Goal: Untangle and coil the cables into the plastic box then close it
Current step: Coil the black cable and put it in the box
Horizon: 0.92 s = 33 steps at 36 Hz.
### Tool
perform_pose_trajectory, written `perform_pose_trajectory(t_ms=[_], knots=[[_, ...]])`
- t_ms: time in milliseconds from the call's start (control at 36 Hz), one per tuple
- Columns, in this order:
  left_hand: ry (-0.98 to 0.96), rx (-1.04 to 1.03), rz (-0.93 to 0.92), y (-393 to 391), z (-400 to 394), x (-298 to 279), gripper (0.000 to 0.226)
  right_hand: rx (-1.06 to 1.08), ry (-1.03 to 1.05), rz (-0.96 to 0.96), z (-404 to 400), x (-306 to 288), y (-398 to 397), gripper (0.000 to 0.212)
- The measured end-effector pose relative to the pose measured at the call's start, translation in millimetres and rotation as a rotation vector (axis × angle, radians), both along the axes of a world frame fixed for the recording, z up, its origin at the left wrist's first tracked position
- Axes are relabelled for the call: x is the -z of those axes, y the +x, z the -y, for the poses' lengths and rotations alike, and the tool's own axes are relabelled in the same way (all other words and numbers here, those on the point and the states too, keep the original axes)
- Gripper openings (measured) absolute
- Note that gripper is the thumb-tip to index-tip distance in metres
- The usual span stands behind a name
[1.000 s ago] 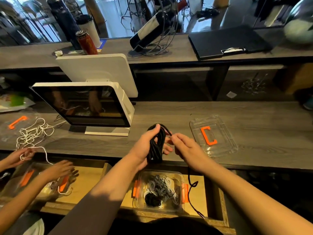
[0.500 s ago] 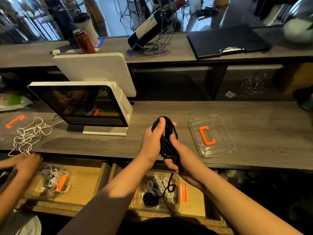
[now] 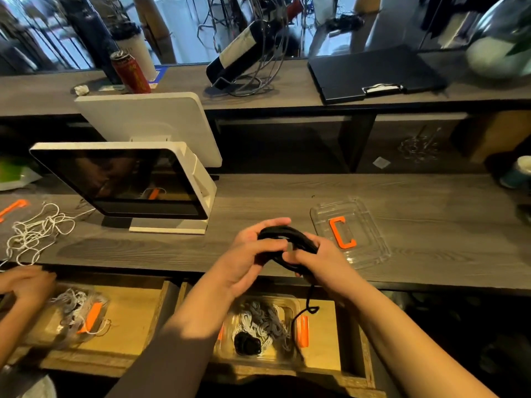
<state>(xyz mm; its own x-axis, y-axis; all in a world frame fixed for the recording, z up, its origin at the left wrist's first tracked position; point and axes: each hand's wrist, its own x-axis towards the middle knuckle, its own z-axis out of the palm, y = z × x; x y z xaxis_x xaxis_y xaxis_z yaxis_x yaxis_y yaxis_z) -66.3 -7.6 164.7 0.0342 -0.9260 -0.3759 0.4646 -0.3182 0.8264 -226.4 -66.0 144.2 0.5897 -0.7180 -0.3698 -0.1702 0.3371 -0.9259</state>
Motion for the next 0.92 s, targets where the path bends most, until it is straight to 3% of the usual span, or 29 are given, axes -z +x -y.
perform_pose_trajectory(t_ms=[83, 222, 389, 500, 556, 667, 778, 917], knots=[[0.032, -0.064, 0.117, -5, -3, 4, 0.031, -0.063, -0.052, -0.075, 0, -2, 0, 0.024], [0.075, -0.152, 0.252, -16, -1, 2, 0.051, -0.104, -0.023, -0.083, 0, -5, -1, 0.019], [0.136, -0.087, 0.224, -20, 5, 0, 0.027, -0.074, -0.114, -0.221, 6, -5, -12, 0.022], [0.086, -0.117, 0.542, -29, 11, 2, 0.019, -0.075, 0.061, -0.137, 5, -10, -16, 0.022], [0.033, -0.087, 0.677, -30, 11, 1, 0.02, -0.056, 0.126, -0.117, -2, -13, -18, 0.018], [-0.058, 0.024, 0.776, -32, 5, -13, 0.023, -0.022, 0.152, -0.118, -10, -23, -22, 0.011], [-0.055, 0.091, 0.859, -27, 3, -28, 0.04, -0.036, 0.094, -0.149, -13, -37, -20, 0.01], [-0.026, 0.196, 0.862, -11, 1, -39, 0.039, -0.039, -0.058, -0.148, -20, -52, -14, 0.013]])
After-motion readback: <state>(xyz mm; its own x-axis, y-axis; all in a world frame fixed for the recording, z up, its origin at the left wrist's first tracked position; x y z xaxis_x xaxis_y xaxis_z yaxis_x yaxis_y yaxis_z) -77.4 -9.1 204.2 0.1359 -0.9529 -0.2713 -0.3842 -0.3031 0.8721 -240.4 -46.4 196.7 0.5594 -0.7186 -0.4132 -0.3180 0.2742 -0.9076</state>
